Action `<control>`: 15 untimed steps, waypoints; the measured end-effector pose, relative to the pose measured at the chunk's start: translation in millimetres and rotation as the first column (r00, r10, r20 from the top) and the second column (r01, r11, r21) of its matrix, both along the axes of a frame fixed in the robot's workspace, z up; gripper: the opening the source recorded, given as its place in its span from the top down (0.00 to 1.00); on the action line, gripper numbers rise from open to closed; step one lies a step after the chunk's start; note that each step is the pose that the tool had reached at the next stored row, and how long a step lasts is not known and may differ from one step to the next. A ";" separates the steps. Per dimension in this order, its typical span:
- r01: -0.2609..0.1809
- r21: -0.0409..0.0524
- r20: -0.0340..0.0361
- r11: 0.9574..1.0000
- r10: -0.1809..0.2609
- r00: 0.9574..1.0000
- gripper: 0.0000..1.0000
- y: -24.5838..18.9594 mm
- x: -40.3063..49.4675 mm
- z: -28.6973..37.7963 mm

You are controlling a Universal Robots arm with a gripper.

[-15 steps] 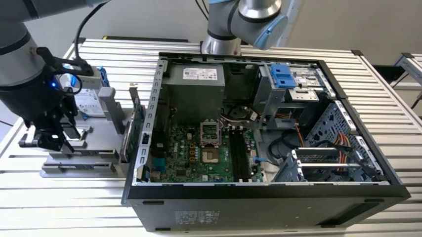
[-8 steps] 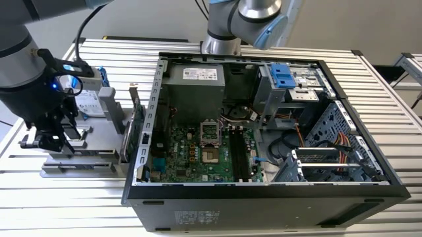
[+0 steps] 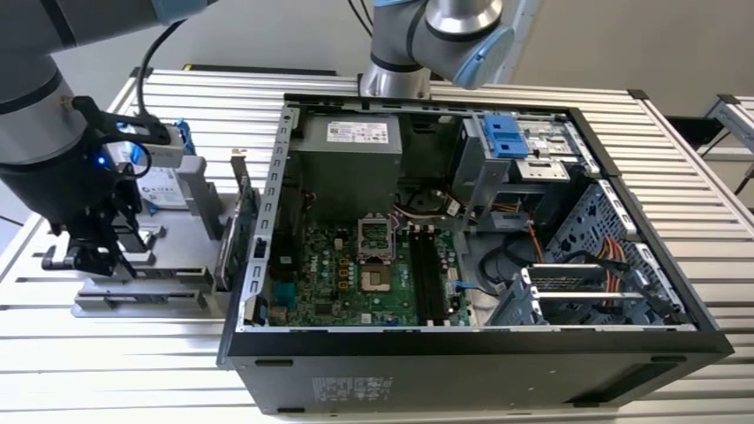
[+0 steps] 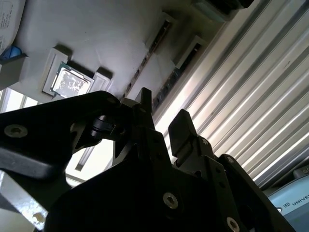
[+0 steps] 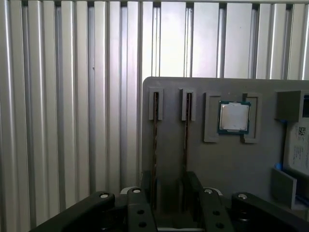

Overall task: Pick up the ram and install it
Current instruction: 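Pick up the ram and move it above insertion slot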

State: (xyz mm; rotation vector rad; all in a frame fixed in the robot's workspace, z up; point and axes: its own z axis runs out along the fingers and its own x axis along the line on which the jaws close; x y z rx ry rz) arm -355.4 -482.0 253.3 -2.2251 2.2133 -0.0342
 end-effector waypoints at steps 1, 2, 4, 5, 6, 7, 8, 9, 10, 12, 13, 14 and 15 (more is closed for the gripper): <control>0.000 0.000 0.000 1.000 0.000 1.000 0.00 0.0 0.0 -1.1; -0.001 0.000 0.000 1.000 0.001 1.000 0.00 0.0 0.0 -2.1; -0.001 0.000 0.000 1.000 0.001 1.000 0.00 -0.1 -0.1 -4.3; -0.002 0.000 0.000 1.000 0.002 1.000 0.00 -0.3 0.0 -5.3; -0.003 0.000 0.000 1.000 0.003 1.000 0.00 -0.5 0.0 -6.4; -0.003 0.000 0.000 1.000 0.003 1.000 0.00 -0.7 0.0 -7.5; -0.004 0.000 0.000 1.000 0.004 1.000 0.00 -1.0 0.0 -8.7; -0.005 0.000 0.000 1.000 0.005 1.000 0.00 -1.4 0.0 -9.7; -0.005 0.000 0.000 1.000 0.005 1.000 0.00 -2.0 0.0 -11.0; -0.006 0.000 0.000 1.000 0.006 1.000 0.00 -3.2 0.1 -13.4; -0.006 0.000 0.000 1.000 0.006 1.000 0.00 -4.0 0.1 -14.5; -0.007 0.000 0.000 1.000 0.007 1.000 0.00 -4.8 0.1 -15.8; -0.007 0.000 0.000 1.000 0.007 1.000 0.00 -5.4 0.1 -17.0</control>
